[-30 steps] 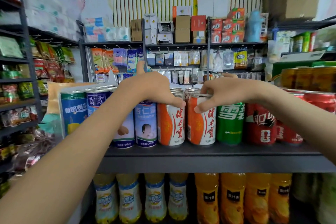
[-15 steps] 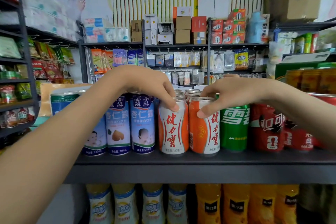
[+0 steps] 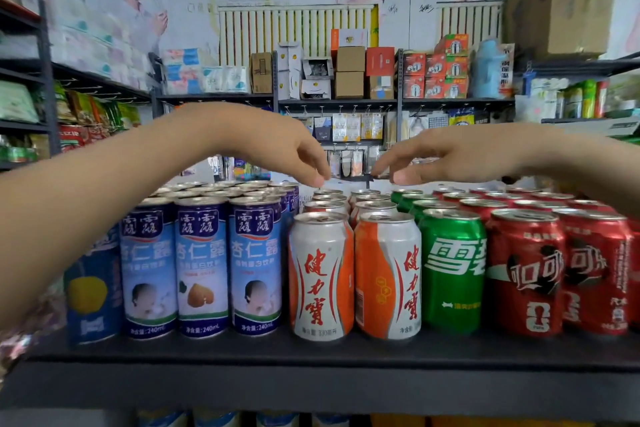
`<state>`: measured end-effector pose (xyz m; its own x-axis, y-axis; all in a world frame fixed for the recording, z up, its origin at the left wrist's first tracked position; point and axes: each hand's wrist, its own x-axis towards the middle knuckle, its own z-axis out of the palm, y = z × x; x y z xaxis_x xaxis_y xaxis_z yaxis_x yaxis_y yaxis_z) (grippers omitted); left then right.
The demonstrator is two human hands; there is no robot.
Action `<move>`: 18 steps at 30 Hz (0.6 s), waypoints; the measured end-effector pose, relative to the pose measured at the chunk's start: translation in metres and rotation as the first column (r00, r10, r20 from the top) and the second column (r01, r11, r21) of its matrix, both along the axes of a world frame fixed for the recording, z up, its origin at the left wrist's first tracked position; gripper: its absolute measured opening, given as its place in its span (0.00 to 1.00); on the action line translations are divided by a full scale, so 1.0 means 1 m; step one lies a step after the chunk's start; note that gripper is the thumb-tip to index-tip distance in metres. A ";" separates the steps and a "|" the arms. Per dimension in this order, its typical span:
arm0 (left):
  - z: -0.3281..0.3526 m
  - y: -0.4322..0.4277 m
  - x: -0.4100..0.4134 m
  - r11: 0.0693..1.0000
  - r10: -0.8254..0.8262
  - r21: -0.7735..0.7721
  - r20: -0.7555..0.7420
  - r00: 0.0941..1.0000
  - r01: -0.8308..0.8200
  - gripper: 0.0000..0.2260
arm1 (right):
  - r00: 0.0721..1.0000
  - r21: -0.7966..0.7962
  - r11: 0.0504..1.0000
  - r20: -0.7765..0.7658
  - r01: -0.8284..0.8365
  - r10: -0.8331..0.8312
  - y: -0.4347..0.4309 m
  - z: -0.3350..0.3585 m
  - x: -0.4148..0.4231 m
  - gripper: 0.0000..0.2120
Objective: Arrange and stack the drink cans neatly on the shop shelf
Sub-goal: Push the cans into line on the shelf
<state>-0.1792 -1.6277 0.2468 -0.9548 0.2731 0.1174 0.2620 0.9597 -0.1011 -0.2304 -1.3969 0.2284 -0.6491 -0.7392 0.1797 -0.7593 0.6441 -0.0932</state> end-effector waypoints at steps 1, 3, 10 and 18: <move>0.002 0.000 -0.006 1.000 0.006 -0.015 0.027 1.000 -0.006 0.13 | 1.000 0.028 1.000 -0.019 -0.012 0.013 0.000 0.004 -0.006 0.17; 0.003 0.002 -0.018 0.999 0.022 -0.030 0.089 0.996 -0.019 0.14 | 0.999 0.095 0.995 -0.012 -0.038 0.039 -0.003 0.008 -0.018 0.16; -0.005 -0.001 -0.053 0.994 0.099 -0.062 0.255 0.962 -0.086 0.20 | 0.974 0.300 0.943 0.213 -0.142 0.079 -0.026 0.004 -0.054 0.24; -0.010 -0.002 -0.069 0.998 0.064 -0.018 0.262 0.963 -0.062 0.19 | 0.984 0.359 0.923 0.156 -0.140 0.088 -0.038 0.002 -0.078 0.28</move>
<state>-0.2478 -1.6295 0.2363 -0.9671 0.2112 -0.1416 0.2195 0.9745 -0.0458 -0.3080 -1.4350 0.2302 -0.5554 -0.8068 -0.2014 -0.8265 0.5623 0.0266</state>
